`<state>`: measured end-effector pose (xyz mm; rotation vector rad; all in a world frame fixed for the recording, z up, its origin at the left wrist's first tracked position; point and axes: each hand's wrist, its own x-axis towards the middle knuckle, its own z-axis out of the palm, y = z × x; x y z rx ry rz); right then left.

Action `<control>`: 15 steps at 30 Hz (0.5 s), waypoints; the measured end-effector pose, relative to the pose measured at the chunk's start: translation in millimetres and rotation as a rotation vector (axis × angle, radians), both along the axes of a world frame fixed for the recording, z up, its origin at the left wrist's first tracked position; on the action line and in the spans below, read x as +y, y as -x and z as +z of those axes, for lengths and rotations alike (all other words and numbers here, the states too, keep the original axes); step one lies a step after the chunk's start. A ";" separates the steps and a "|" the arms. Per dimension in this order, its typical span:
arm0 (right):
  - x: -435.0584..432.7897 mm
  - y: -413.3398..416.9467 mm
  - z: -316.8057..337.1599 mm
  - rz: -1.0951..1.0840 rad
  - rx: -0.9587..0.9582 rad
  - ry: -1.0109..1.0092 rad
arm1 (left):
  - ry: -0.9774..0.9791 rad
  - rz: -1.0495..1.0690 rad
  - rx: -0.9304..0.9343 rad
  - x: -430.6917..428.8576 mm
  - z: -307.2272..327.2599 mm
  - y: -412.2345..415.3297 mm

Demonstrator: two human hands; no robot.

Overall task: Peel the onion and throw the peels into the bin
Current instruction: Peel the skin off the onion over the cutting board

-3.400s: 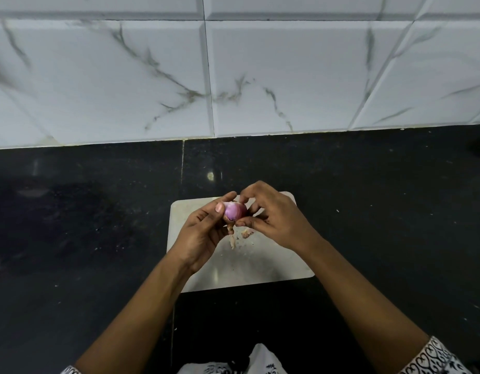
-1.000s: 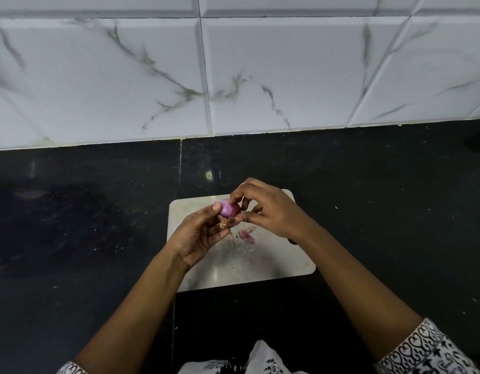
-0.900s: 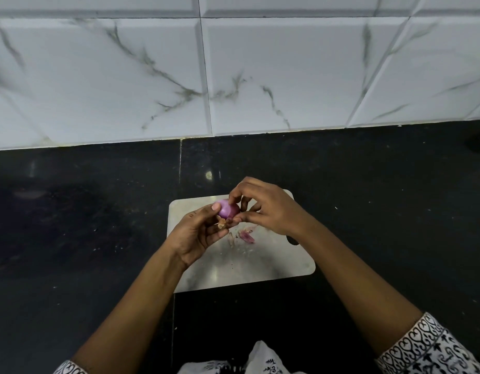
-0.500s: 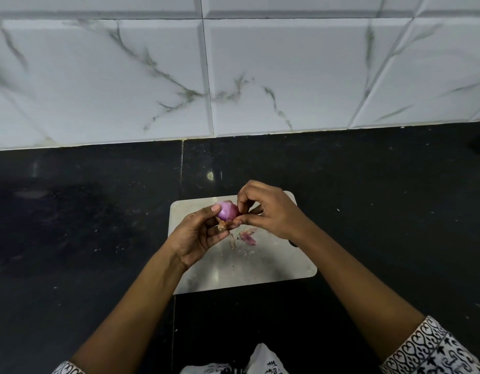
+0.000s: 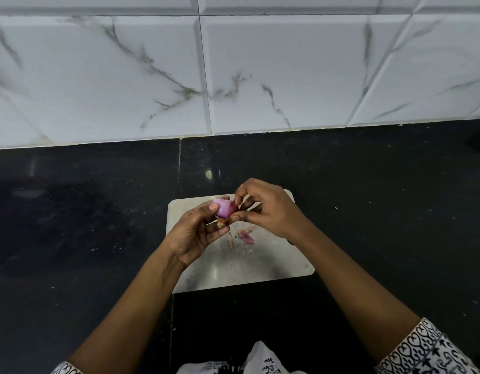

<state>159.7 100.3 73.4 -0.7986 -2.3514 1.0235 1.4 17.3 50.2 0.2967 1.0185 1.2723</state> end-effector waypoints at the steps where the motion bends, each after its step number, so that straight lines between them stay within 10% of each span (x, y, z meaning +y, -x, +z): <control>1: -1.0 0.1 0.9 -0.053 0.022 0.054 | -0.025 0.017 0.011 0.6 0.0 -0.2; 7: -9.4 4.5 5.7 -0.365 0.060 0.327 | -0.179 0.160 0.303 1.1 -5.1 -3.4; 15: -9.8 12.0 15.2 -0.386 -0.048 0.218 | -0.345 0.220 0.604 -6.7 -5.7 -13.1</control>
